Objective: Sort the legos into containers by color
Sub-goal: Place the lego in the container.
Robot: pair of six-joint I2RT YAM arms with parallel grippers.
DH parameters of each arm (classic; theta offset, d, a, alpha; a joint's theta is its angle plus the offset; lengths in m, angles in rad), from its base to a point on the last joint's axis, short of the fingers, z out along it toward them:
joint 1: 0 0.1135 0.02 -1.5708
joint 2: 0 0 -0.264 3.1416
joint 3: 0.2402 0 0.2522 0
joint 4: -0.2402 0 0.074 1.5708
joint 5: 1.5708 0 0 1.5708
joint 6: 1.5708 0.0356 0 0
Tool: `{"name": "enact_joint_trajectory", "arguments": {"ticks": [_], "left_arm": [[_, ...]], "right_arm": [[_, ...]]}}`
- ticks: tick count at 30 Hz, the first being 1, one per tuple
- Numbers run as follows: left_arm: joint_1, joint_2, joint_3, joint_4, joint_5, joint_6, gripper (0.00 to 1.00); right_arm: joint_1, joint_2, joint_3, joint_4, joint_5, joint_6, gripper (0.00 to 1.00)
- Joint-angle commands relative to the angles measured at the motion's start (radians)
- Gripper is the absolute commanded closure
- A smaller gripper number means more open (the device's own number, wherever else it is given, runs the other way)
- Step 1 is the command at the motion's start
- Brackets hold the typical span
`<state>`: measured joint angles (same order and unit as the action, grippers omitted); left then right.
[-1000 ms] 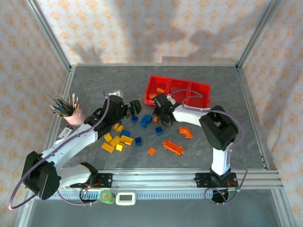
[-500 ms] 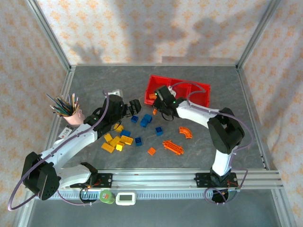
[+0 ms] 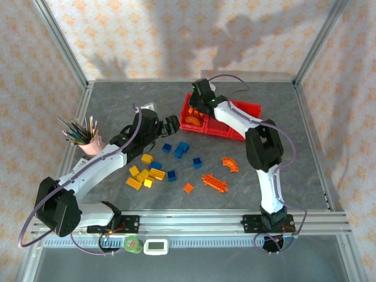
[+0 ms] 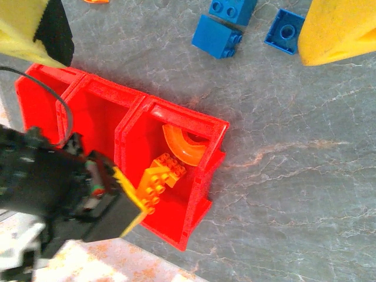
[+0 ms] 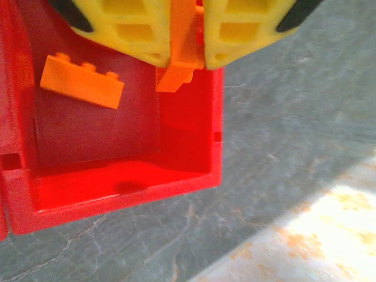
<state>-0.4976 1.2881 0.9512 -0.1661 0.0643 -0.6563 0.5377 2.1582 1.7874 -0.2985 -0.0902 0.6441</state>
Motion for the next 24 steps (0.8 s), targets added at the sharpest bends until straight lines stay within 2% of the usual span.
{"name": "enact_joint_trajectory", "arguments": {"ticks": [1, 6, 11, 17, 24], "left_arm": [[0.001, 0.007, 0.043, 0.034, -0.032, 0.017, 0.01], [0.001, -0.002, 0.048, 0.029, -0.038, 0.02, 0.01], [0.001, -0.017, 0.051, 0.005, -0.011, 0.025, 0.01], [-0.014, -0.04, 0.01, -0.005, 0.052, 0.001, 0.01], [-0.057, -0.092, -0.08, 0.025, 0.065, -0.066, 0.01]], "right_arm": [[-0.003, 0.045, 0.091, -0.071, 0.031, -0.072, 0.76], [-0.002, -0.013, 0.066, -0.062, 0.033, -0.1, 0.59], [-0.001, -0.143, -0.035, -0.054, 0.021, -0.122, 0.51], [-0.001, -0.374, -0.31, -0.05, 0.019, -0.136, 0.43], [-0.001, -0.61, -0.594, -0.096, 0.025, -0.145, 0.34]]}}
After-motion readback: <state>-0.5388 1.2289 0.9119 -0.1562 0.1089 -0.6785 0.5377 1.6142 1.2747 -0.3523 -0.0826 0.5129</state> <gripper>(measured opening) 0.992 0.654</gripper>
